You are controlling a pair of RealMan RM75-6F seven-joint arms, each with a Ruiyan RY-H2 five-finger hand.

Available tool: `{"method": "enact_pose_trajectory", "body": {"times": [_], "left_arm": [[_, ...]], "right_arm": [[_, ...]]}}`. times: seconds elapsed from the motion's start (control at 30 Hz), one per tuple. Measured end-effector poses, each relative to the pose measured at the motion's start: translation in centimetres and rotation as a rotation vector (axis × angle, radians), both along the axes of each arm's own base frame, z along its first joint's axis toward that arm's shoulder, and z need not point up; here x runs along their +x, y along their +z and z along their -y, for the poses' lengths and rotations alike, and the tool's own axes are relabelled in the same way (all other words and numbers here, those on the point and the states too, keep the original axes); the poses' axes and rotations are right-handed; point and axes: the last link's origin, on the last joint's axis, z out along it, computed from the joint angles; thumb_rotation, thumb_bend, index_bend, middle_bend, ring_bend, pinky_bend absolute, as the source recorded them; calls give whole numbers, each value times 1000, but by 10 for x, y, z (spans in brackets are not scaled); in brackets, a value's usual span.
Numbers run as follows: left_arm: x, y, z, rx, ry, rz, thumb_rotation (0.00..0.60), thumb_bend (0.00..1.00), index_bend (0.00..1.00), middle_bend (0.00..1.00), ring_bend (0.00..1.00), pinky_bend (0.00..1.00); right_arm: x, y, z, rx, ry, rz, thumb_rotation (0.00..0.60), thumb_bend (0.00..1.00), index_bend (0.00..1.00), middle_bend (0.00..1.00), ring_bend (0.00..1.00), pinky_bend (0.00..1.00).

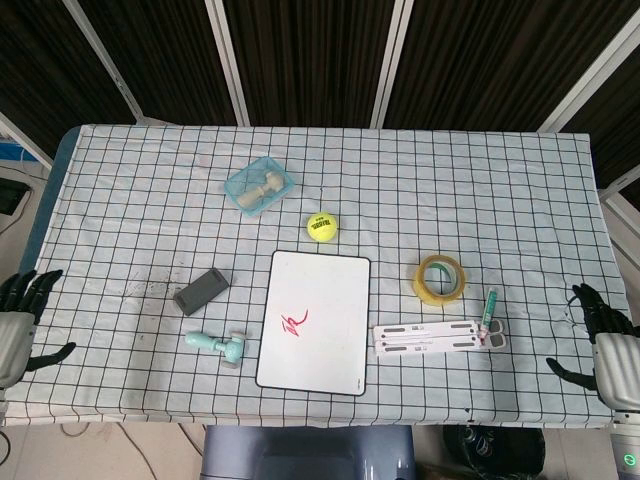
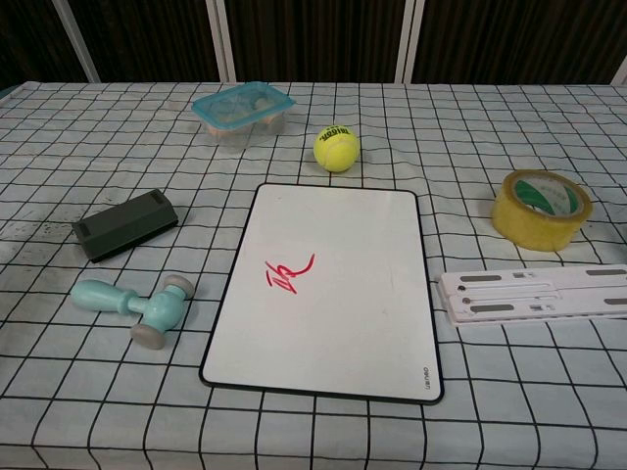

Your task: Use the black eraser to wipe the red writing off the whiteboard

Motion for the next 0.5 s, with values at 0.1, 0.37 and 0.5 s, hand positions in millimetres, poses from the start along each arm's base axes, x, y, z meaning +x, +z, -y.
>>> {"method": "enact_pose_trajectory", "body": {"times": [0.1, 0.37, 0.5], "left_arm": [[14, -5, -12, -41, 0, 34, 600, 115, 0, 121, 0, 18], [44, -19, -37, -137, 29, 65, 600, 119, 0, 130, 0, 20], [53, -25, -51, -146, 56, 65, 600, 142, 0, 144, 0, 21]], "right_arm": [[0, 0, 0, 0, 0, 0, 600, 75, 60, 84, 190, 213], [0, 0, 0, 0, 0, 0, 600, 75, 60, 84, 190, 213], [0, -1, 0, 0, -2, 1, 600, 76, 59, 84, 190, 213]]}}
